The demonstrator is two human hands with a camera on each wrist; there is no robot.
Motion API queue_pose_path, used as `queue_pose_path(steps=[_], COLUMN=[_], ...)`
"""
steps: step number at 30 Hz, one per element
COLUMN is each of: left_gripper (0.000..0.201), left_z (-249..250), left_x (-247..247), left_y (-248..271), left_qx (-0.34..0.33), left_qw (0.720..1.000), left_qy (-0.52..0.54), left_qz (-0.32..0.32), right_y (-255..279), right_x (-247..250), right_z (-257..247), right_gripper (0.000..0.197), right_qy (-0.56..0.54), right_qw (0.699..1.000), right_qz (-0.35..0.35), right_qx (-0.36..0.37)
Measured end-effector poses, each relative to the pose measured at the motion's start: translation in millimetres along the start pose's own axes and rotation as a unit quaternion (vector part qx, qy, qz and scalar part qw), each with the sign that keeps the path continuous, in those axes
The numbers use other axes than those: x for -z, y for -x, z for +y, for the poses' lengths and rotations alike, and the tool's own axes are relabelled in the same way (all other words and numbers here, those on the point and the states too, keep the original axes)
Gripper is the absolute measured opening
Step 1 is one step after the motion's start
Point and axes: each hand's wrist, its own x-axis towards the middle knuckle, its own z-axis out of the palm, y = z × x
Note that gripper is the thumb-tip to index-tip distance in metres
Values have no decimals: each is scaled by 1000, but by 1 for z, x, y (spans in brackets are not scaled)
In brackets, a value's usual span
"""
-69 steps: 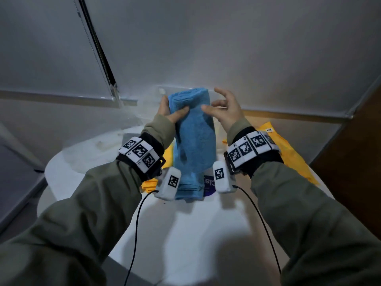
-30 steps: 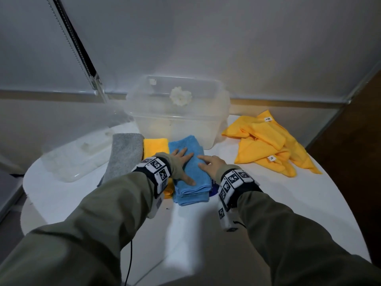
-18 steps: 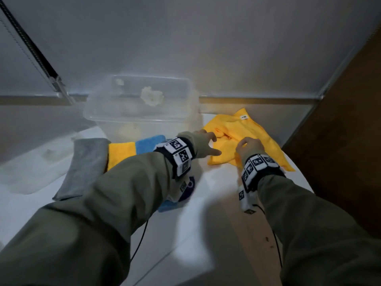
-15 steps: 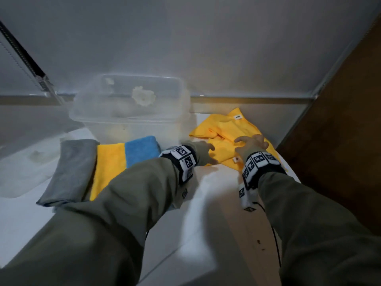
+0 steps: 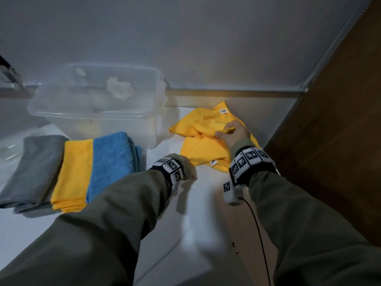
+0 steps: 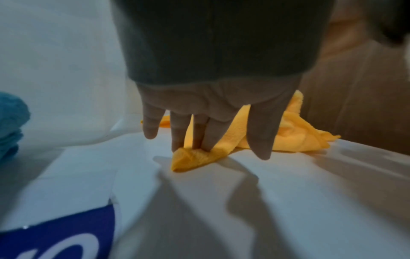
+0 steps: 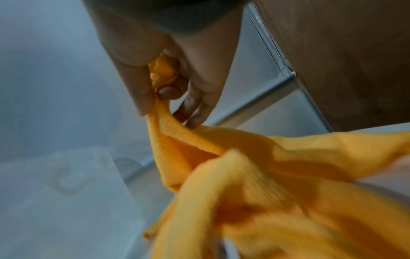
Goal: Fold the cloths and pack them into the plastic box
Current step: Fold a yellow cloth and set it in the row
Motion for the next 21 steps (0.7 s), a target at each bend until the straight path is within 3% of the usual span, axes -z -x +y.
queue_pose_path(steps=[5,8,10,11,12,14,15,16,19,21], left_gripper=[48,52,61,70,81,101,110,116,99,89], left_z=[-9,-15,-21,-25,-28,-35,-36,-39,-46,-58], left_x=[-12,-10,0,6,15,38,50,60,79,80], left_y=[20,36,49,54,62,82,94,101,118,133], left_qx=[6,28,68,77,83,76,57,31,-34,-48], left_qw=[998,999,996,982,948,846,809,791,792,802], left_qy=[-52,-23,63,155,268,416,451,475,487,495], left_qz=[23,-5,17,71,147,324,373,386,368,331], right_y=[12,28,42,50,58,76,84,93,118,127], right_x=[23,37,45,49,53,60,62,64,69,76], right_z=[-50,-84,-106,-117,-127,-147,-155,-164,-183,-188], right_gripper=[33,29,29,28,24,18,17,14,15,14], right_qy=[-185,-234,-271,-286,-302,-352,-379,-400,-429,-438], right_qw=[973,951,929,919,909,884,870,856,834,830], right_qz=[64,56,52,48,38,4,-20,-46,-91,-66], right_qx=[120,193,247,269,285,306,315,323,335,340])
